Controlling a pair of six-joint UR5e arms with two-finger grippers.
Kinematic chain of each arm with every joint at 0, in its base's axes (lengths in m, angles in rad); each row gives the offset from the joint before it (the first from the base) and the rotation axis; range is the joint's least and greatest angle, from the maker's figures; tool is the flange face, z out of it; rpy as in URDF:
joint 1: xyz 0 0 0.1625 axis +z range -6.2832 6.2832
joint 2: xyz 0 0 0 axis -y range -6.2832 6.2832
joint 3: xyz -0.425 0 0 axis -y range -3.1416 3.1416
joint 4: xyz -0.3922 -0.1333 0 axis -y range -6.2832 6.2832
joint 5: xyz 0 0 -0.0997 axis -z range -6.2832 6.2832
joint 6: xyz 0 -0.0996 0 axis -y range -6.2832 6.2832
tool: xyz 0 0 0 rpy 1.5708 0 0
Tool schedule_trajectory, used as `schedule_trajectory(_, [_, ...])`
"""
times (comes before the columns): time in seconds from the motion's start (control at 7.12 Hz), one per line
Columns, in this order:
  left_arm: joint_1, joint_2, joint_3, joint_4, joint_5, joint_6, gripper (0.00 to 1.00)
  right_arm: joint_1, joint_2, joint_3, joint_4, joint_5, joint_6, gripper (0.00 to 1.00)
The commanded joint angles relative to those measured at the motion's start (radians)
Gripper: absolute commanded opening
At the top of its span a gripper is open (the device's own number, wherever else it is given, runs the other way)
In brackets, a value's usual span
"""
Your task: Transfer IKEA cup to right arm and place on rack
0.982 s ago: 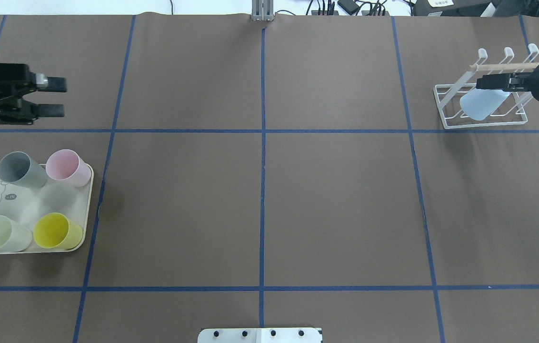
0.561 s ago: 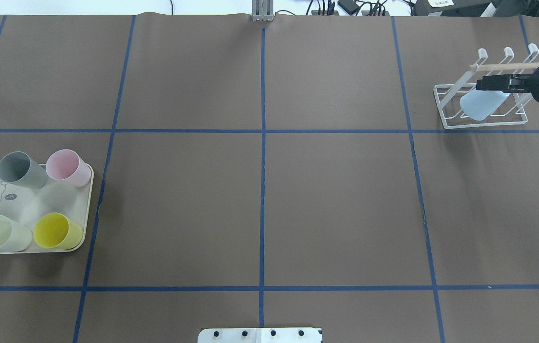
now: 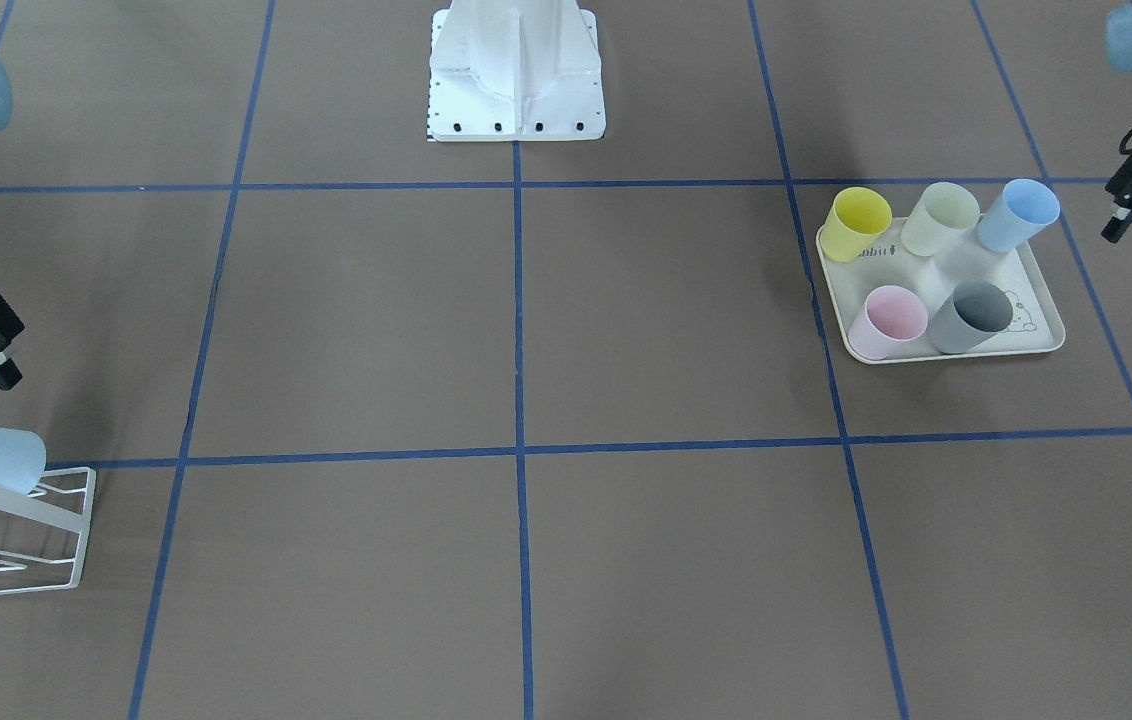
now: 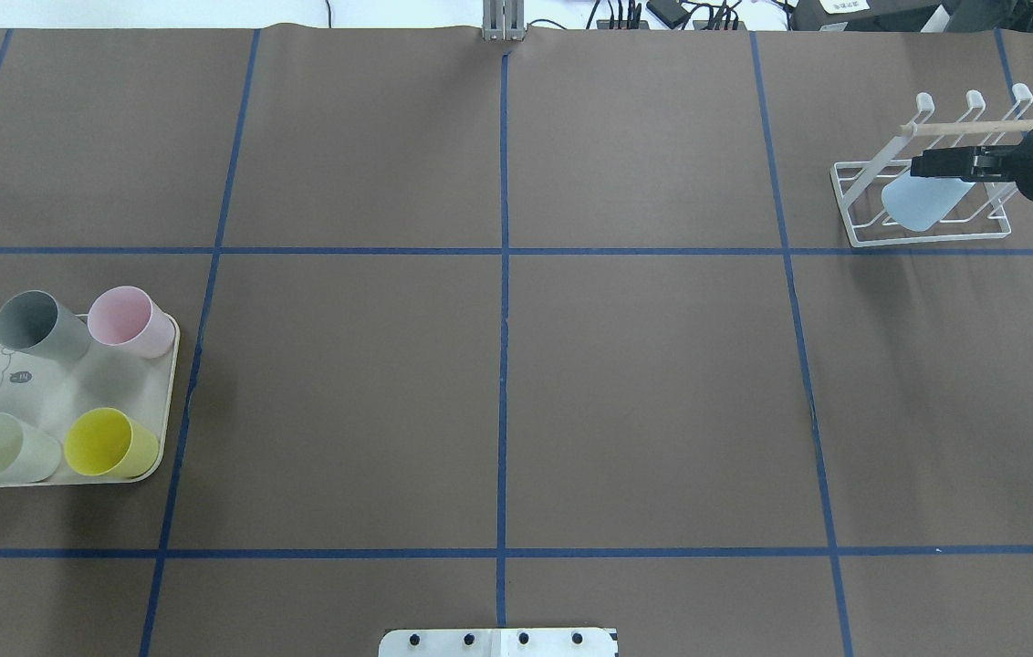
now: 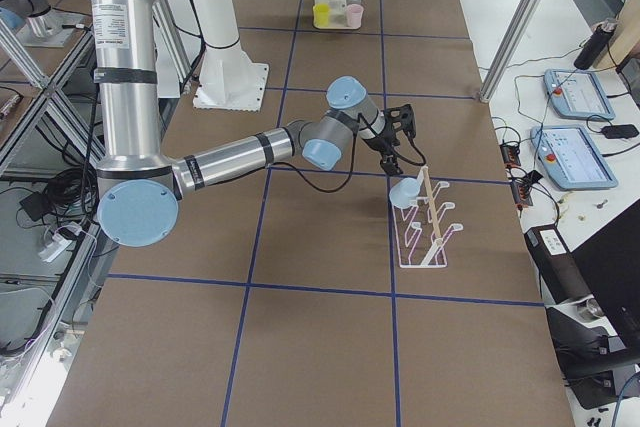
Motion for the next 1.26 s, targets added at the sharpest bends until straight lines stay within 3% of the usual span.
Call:
schedule_trajectory(0.0, [0.007, 0.034, -0.111, 0.175, 0.017, 0.029, 0.99, -0.009, -0.001, 0.0, 0.001, -0.004, 0.0, 0.99])
schedule_trajectory(0.28, [0.013, 0.11, -0.114, 0.084, -0.051, 0.03, 1.0, -0.012, 0.001, 0.002, 0.0, 0.005, 0.0, 0.99])
schedule_trajectory(0.42, [0.031, 0.113, -0.11, 0.084, -0.054, 0.027, 1.0, -0.014, 0.001, 0.0, 0.0, 0.007, 0.0, 0.99])
schedule_trajectory(0.84, [0.227, 0.111, -0.044, 0.084, -0.04, -0.095, 0.99, -0.017, 0.004, 0.002, 0.0, 0.003, 0.0, 0.99])
schedule_trajectory(1.12, [0.232, 0.113, 0.011, 0.081, -0.04, -0.086, 0.98, -0.019, 0.002, 0.002, 0.0, 0.002, 0.0, 0.99])
